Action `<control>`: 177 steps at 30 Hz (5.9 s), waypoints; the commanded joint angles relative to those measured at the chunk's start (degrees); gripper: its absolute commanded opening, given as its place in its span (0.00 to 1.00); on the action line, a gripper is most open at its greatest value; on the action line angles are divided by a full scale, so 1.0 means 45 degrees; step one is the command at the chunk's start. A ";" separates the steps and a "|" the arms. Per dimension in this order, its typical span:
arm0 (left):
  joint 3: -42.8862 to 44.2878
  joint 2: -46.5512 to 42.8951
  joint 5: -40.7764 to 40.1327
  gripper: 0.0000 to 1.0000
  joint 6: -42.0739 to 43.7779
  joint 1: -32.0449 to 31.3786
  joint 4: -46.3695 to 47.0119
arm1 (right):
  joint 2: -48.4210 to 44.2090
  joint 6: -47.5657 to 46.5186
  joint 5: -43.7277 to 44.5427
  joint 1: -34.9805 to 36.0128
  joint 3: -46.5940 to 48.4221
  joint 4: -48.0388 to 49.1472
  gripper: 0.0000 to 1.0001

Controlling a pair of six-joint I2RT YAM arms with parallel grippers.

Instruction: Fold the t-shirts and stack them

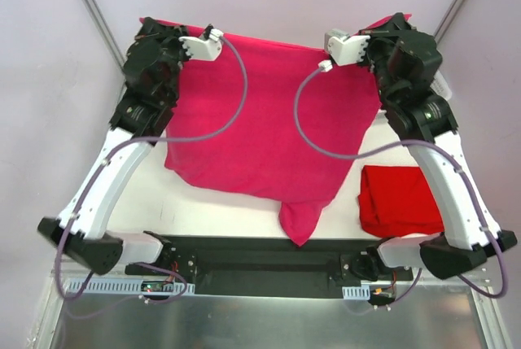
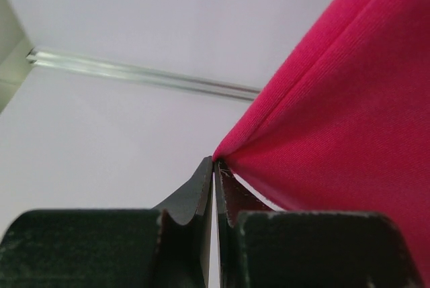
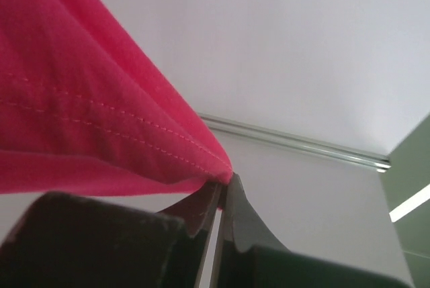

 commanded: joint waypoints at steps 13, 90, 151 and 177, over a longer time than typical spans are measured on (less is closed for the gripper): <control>1.0388 1.0522 0.2084 0.00 0.1504 0.3012 0.0373 | 0.7153 -0.0182 -0.1606 -0.2166 0.5871 0.2402 0.01; 0.7498 0.7454 0.4096 0.00 -0.0450 0.3267 -0.1736 | 0.7054 0.1691 -0.2682 -0.2088 0.6677 -0.0349 0.01; 0.0183 0.2137 0.4780 0.00 -0.4783 0.2933 -0.7443 | 0.3199 0.3193 -0.2818 -0.2301 -0.0281 -0.2833 0.01; 0.1853 0.1138 0.0856 0.00 0.2116 0.2075 0.2991 | 0.3290 -0.0987 0.0013 -0.1444 0.2089 0.4240 0.01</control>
